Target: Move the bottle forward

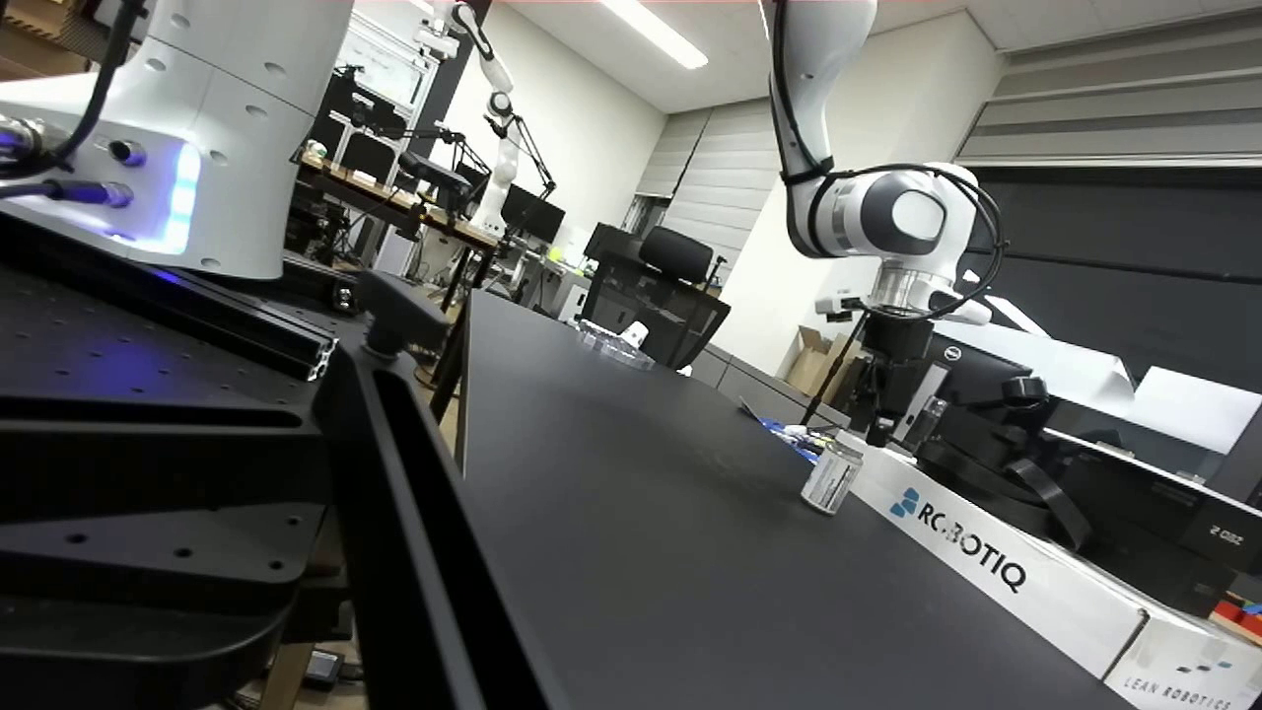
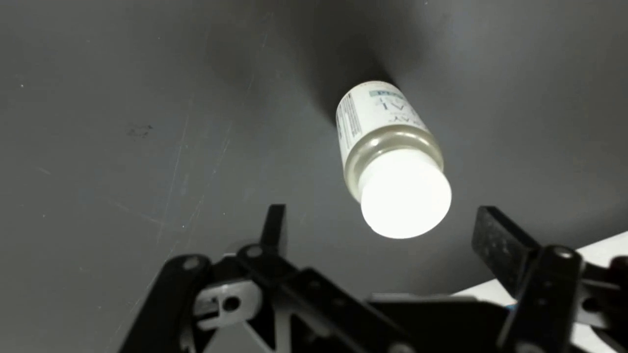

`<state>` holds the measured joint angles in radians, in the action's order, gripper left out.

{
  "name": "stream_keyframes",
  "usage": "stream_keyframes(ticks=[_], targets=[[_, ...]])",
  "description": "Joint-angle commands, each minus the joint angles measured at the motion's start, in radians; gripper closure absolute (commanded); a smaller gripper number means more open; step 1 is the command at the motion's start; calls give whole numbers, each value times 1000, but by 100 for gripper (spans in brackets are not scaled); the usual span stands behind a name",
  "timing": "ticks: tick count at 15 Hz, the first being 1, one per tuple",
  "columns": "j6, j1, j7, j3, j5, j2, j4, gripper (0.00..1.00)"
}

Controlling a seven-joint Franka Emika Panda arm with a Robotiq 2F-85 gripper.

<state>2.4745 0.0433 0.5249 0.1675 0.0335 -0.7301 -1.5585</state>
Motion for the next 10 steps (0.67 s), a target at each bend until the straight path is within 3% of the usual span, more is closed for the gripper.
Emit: stream_keyframes(ticks=[1,7,10], targets=[[-30,6,18,12,5,-33,41,33],[-65,6,16,4,19,-28,35,75],[-108,1,-10,-5,18,34,9,80]])
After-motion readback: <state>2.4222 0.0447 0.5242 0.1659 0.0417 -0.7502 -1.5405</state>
